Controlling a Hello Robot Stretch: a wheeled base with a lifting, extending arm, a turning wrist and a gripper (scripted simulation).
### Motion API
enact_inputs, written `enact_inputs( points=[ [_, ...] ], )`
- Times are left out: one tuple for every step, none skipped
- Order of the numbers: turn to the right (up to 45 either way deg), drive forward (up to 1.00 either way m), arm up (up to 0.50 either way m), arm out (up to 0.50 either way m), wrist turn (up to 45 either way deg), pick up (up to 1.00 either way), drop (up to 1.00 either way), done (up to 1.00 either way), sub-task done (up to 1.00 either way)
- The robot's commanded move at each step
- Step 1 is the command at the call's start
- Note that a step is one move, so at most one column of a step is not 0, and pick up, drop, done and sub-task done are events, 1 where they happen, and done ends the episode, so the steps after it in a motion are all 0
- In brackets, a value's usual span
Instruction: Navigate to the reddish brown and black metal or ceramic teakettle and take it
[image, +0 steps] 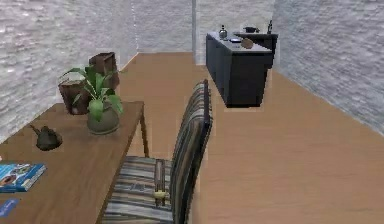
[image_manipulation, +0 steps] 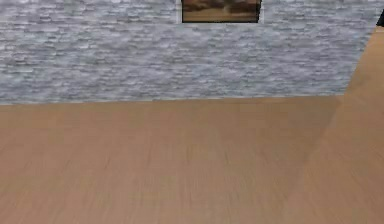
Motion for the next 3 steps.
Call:
enact_inputs(
  points=[
    [6.0,0.00,0.00,0.00,0.0,0.00,0.00,0.00,0.00],
    [0.0,0.20,0.00,0.00,0.0,0.00,0.00,0.00,0.00],
    [-45.0,0.00,0.00,0.00,0.0,0.00,0.00,0.00,0.00]
  ],
)
